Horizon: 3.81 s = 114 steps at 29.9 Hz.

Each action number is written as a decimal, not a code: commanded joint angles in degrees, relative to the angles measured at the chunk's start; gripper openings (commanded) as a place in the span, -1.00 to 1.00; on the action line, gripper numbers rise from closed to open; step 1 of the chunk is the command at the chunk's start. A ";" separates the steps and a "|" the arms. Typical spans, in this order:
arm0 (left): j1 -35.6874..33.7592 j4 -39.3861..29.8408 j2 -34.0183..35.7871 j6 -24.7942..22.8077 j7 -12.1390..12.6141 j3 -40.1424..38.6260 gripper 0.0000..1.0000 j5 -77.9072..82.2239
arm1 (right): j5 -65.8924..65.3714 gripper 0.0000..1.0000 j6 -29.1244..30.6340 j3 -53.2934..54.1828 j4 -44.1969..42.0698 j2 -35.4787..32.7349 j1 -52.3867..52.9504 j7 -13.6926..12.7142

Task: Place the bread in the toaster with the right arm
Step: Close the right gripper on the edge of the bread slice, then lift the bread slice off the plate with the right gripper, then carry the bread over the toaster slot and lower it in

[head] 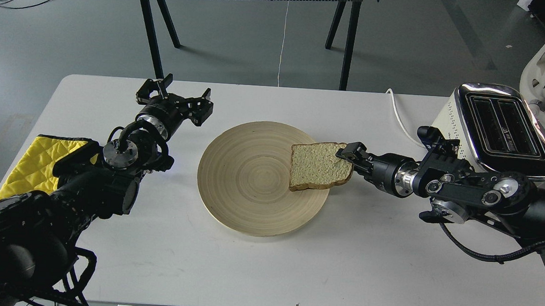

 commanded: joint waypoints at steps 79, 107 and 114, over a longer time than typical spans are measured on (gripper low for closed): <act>-0.02 0.00 0.00 0.00 0.00 0.00 1.00 0.00 | -27.82 -1.00 19.51 14.16 11.60 -50.81 17.64 -7.99; -0.02 0.00 0.00 0.00 0.00 0.00 1.00 0.00 | -27.91 -1.00 19.51 12.67 12.92 -50.10 17.29 -7.91; -0.02 0.00 0.00 0.00 0.00 0.00 1.00 0.00 | -27.91 -1.00 19.51 12.67 12.92 -50.10 16.50 -7.91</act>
